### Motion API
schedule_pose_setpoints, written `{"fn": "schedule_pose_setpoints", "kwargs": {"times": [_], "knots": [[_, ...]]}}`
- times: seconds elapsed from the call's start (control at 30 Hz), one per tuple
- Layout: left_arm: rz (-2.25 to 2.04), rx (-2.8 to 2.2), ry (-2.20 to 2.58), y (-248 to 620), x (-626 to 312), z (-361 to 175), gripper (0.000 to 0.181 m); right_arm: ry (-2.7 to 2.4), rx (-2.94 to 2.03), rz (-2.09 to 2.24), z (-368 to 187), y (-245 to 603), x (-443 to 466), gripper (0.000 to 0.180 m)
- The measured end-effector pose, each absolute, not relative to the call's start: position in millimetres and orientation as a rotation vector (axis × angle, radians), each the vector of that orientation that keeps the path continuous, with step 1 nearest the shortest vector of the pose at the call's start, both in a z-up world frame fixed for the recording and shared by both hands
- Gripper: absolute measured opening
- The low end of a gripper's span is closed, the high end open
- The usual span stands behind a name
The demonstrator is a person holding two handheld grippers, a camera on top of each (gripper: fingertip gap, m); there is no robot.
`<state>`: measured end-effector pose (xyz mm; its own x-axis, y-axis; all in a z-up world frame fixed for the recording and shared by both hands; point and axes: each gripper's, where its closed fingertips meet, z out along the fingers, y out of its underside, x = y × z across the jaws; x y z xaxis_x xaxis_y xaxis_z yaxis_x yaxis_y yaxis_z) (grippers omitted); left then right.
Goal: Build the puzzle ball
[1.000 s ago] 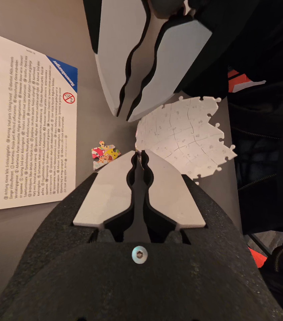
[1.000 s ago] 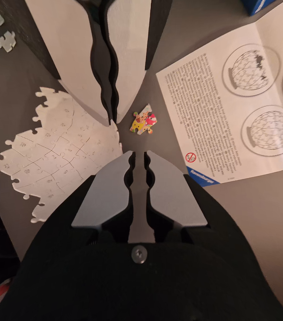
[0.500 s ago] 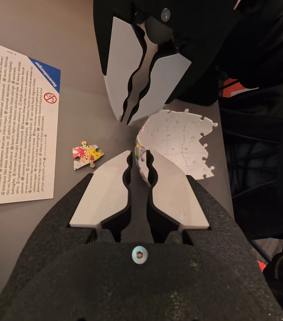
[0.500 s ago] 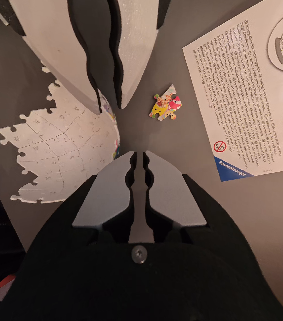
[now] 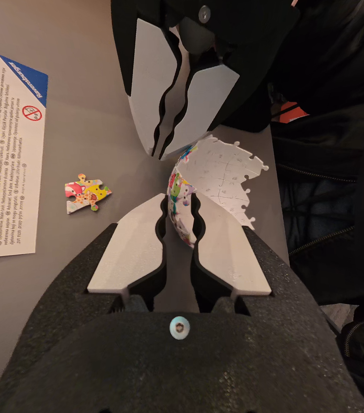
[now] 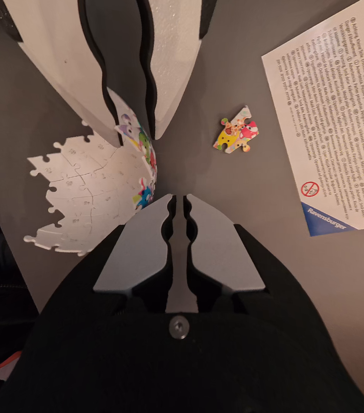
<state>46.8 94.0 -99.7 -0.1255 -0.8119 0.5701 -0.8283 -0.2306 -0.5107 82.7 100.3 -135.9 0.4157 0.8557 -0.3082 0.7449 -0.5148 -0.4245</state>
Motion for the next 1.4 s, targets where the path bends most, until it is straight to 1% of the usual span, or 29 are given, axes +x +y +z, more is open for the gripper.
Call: {"fn": "schedule_pose_setpoints", "kwargs": {"times": [0.57, 0.77, 0.97, 1.1, 1.23, 1.3, 1.4], "knots": [[1.319, 2.045, -1.906, 52, 21, -102, 0.021, -1.527, -2.411, 0.784, -138, 58, 57, 0.007], [1.364, 2.084, -1.884, 52, 17, -99, 0.026, -1.514, -2.395, 0.783, -138, 59, 55, 0.007], [1.418, 2.159, -1.862, 66, 10, -89, 0.035, -1.472, -2.395, 0.782, -135, 63, 60, 0.008], [1.516, 2.296, -1.849, 94, 6, -68, 0.038, -1.397, -2.354, 0.685, -129, 82, 66, 0.009], [1.586, 2.471, -1.861, 125, -1, -46, 0.038, -1.175, -2.235, 0.454, -117, 126, 65, 0.015], [1.592, 2.508, -1.872, 132, -5, -38, 0.038, -1.160, -2.203, 0.362, -119, 134, 58, 0.026], [1.600, 2.517, -1.886, 134, -7, -32, 0.038, -1.187, -2.136, 0.198, -121, 148, 53, 0.030]]}}
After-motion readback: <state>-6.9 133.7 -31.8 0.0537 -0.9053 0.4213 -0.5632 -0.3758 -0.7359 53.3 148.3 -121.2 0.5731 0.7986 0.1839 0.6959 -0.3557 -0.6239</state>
